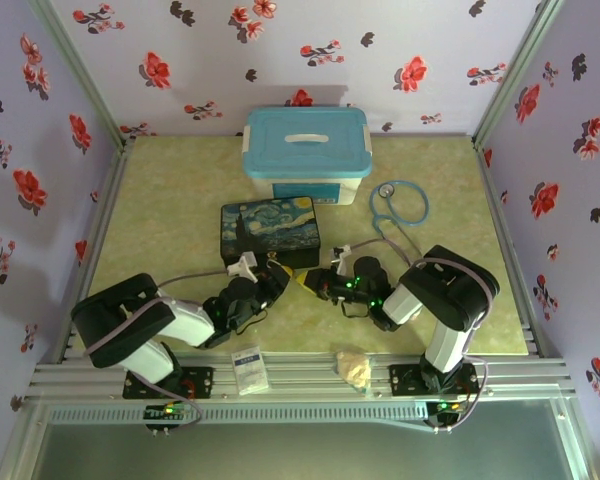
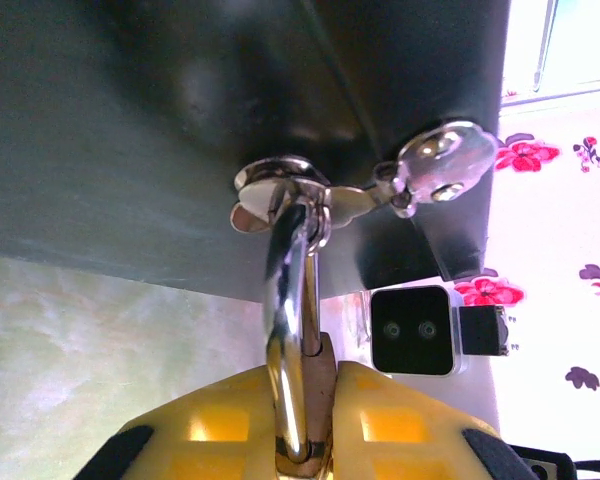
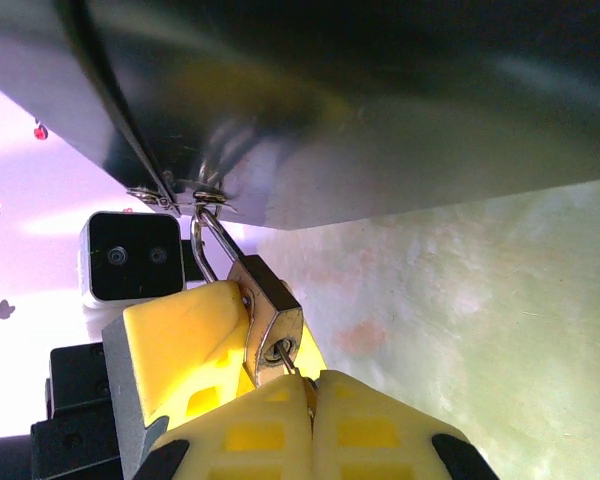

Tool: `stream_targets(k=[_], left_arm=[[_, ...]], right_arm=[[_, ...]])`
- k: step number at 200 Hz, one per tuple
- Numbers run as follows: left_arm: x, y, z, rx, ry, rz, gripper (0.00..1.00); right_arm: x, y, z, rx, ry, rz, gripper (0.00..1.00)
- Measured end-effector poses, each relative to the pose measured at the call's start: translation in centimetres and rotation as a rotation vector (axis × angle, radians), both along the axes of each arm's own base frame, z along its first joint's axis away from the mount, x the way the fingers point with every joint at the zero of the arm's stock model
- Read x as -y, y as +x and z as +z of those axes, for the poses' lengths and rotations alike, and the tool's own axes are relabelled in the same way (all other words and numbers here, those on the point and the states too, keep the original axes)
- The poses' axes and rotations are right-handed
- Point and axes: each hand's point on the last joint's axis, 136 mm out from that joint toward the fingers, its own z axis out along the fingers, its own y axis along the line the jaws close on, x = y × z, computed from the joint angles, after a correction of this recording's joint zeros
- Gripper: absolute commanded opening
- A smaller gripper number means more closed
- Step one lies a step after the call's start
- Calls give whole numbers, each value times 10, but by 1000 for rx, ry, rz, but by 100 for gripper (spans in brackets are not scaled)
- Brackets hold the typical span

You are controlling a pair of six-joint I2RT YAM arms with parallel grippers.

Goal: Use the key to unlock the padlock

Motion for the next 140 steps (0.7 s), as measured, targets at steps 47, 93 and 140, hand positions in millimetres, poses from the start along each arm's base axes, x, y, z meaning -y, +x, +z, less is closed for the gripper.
stream_targets(k=[47,93,140], left_arm=[[-1,1,-9,-11,21,6,0],[1,2,-9,-9,16,7,0],[3,2,-1,-4,-26,9,0]], right_arm=[[-1,2,-9,-71,-19,-66,0],[0,2,-7,-72,-73,-98,0],[2,2,2,1,-129,-127,0]])
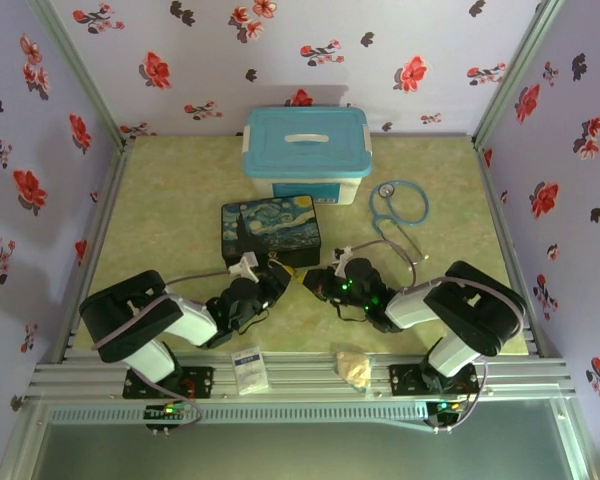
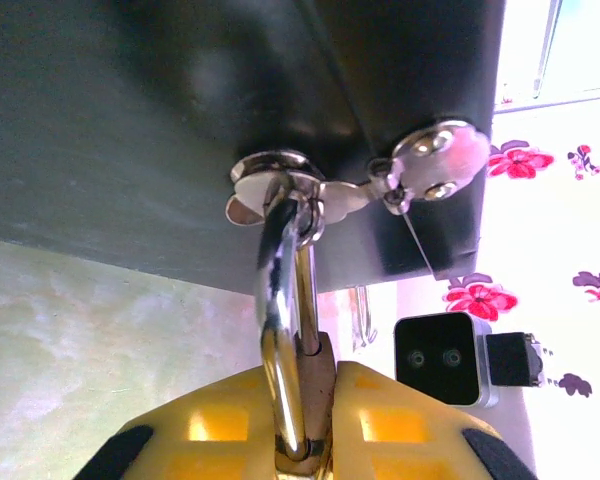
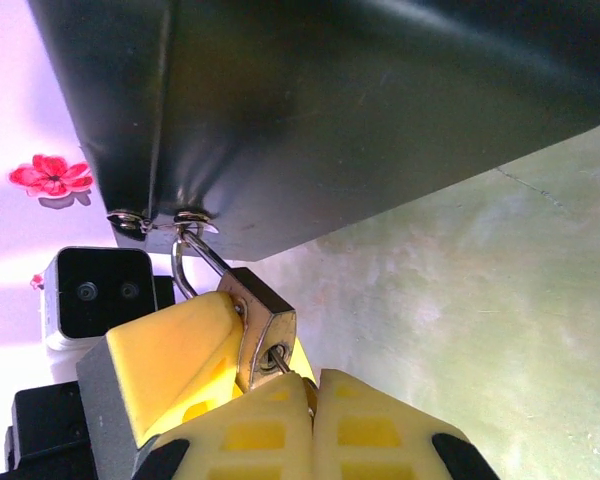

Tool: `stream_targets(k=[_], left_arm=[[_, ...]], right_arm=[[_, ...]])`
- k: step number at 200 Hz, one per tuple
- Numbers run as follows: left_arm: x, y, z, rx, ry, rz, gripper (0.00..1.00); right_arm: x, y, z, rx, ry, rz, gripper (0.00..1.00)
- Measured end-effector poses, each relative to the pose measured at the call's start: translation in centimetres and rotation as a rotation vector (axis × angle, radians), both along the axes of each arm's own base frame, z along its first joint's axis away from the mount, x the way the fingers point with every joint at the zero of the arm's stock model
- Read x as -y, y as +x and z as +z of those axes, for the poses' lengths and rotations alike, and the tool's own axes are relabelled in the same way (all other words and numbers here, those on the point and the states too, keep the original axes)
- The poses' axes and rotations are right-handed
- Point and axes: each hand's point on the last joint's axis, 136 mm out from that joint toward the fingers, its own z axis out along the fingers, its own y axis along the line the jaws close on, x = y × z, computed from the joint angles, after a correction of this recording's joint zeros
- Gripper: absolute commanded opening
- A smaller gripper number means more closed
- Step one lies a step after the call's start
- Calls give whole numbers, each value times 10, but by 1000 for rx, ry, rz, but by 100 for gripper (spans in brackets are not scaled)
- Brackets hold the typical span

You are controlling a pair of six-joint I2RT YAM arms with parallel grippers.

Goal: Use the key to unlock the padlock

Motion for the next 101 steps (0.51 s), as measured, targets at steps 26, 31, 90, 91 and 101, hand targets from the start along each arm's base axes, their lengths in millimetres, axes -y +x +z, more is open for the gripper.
stream_targets(k=[26,31,90,91,101], left_arm=[[-4,3,-1,3,6,28,0],[-5,4,-2,1,13,32,0],[-7,3,-3,4,17,43,0],[-7,3,-3,4,16,42,0],[-3,-1,-1,7,7,23,0]], right_arm=[[-4,5,-3,-10,46,-5,0],[-5,5,-4,-17,53,-3,0],[-9,7,-5,-9,73,-1,21],[-9,7,-5,-9,73,-2,21],[-10,7,-2,4,83,0,22]])
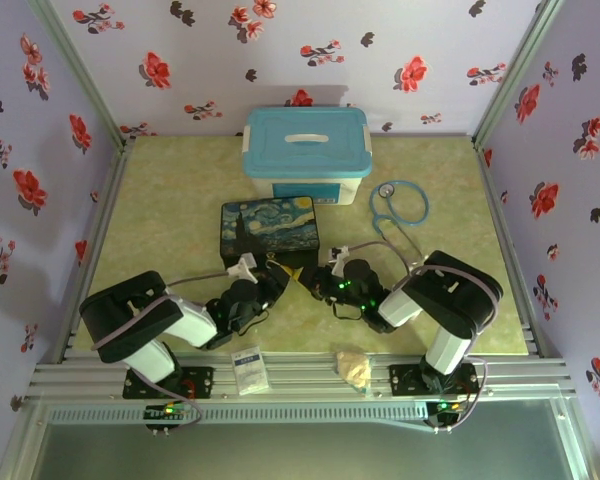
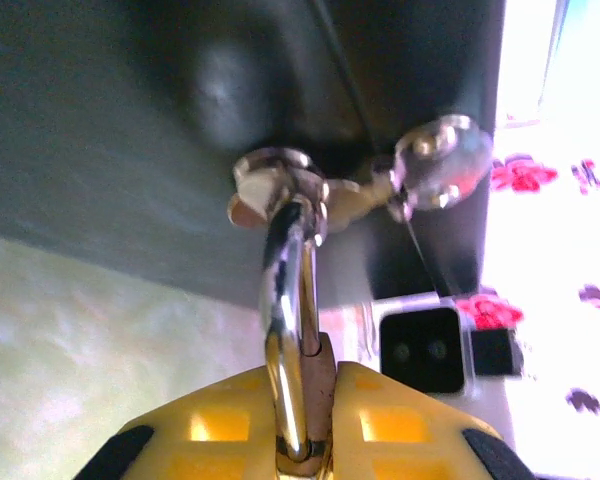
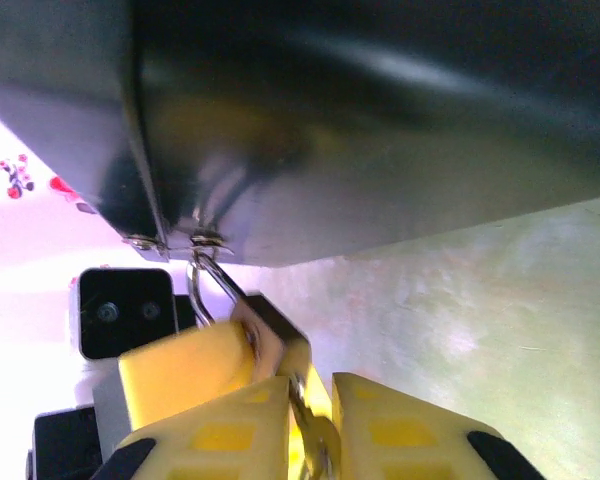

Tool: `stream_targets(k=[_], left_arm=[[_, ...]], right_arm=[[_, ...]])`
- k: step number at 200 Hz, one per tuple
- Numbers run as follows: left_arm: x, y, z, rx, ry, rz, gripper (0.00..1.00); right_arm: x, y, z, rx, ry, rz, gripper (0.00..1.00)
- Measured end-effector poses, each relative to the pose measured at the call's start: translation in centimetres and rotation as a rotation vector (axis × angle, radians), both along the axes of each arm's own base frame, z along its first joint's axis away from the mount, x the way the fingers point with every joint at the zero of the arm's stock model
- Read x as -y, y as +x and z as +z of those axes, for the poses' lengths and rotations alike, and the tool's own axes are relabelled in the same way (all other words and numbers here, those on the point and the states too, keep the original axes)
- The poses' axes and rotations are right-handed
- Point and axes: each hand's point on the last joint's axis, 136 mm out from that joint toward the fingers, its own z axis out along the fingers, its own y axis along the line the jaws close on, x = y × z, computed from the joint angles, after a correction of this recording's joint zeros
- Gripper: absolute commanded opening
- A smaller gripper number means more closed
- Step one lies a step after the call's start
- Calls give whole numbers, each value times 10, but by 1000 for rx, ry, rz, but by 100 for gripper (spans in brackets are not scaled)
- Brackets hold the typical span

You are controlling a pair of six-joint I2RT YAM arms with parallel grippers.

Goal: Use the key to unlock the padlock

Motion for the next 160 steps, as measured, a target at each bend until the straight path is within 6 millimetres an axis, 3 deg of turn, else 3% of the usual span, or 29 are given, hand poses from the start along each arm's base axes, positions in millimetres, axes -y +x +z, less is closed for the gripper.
stream_targets(k=[41,99,117,139,160], left_arm=[[2,-2,1,0,-5,-13,0],[5,-7,-1,-6,-6,-38,0],[5,-9,-1,-8,-6,-45,0],[5,-10,-2,-8,-6,-48,0],[6,-11,0,-8,-16,-53,0]], right_arm=[[3,-3,0,12,10,-6,20],[8,-8,-4,11,5,-7,26],[9,-9,-5,12,5,-6,22],[10,-10,-3,22,7,-5,5],[13,-11,-1,27,12,-7,7]])
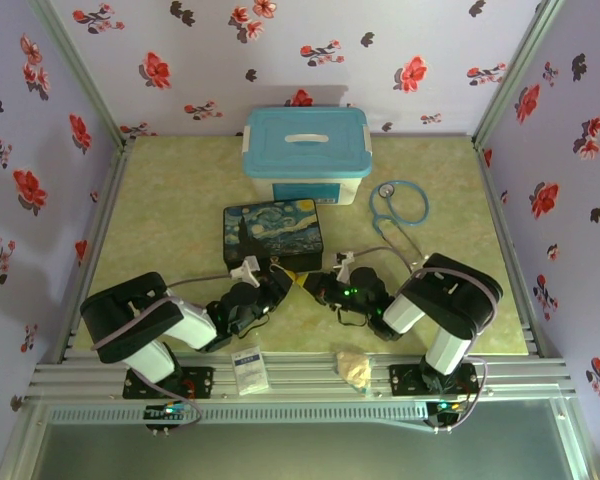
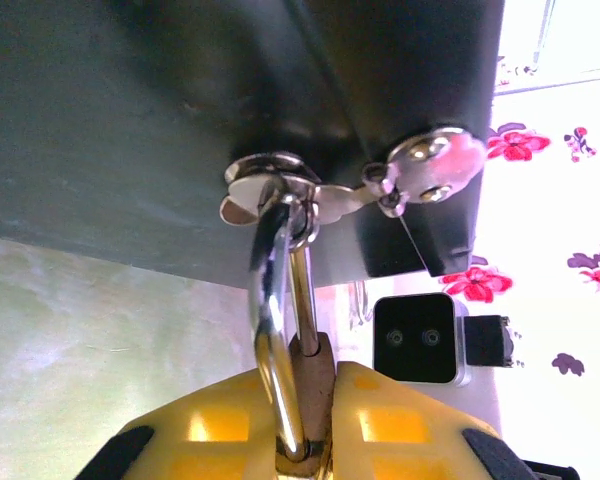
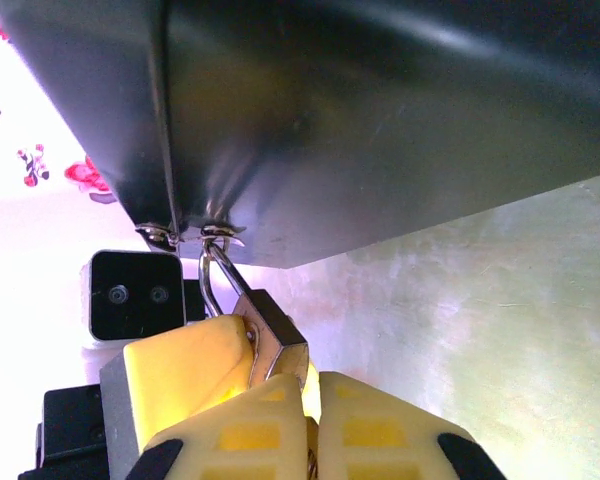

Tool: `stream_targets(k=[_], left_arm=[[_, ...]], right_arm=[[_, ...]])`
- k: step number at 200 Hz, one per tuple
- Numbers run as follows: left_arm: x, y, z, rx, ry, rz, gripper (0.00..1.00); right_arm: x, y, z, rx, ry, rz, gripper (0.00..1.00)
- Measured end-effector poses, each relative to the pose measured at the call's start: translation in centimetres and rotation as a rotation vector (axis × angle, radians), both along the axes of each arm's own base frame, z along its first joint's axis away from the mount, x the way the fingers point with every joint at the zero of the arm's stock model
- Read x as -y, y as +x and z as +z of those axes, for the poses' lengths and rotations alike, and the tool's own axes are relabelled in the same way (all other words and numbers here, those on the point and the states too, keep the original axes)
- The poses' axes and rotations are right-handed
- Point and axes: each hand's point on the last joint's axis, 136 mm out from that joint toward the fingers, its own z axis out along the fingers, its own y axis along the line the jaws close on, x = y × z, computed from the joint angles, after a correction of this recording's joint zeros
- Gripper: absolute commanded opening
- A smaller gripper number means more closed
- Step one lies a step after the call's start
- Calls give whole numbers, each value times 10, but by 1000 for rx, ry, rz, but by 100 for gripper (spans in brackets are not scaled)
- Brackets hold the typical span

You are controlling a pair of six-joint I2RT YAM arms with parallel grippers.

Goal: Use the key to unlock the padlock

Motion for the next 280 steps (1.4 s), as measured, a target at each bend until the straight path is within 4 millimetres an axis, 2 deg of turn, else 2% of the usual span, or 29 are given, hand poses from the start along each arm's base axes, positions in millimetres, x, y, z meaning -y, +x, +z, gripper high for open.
stream_targets(k=[53,62,70,77,98,132,213,280], left_arm=[[5,-2,5,11,-28,-23,0],[5,-3,5,10,-28,-23,0],[6,-3,5,10,-28,-26,0],[6,-4,5,9,-27,-30,0],[8,-6,3,5,-24,-43,0],[9,-7,4,5,-29,-48,0],[12,-10,1,-11,-39,-67,0],[13,-11,2,-9,-43,-69,0]], right_arm=[[5,-2,6,21,7,-2,12],[5,-2,5,21,7,-2,16],[5,-2,6,23,6,-2,29],[5,-2,6,26,8,-2,31],[6,-1,9,37,15,-3,29],[8,-1,7,36,10,-6,16],[16,-6,6,33,9,-15,23],[18,-7,5,31,6,-16,18]])
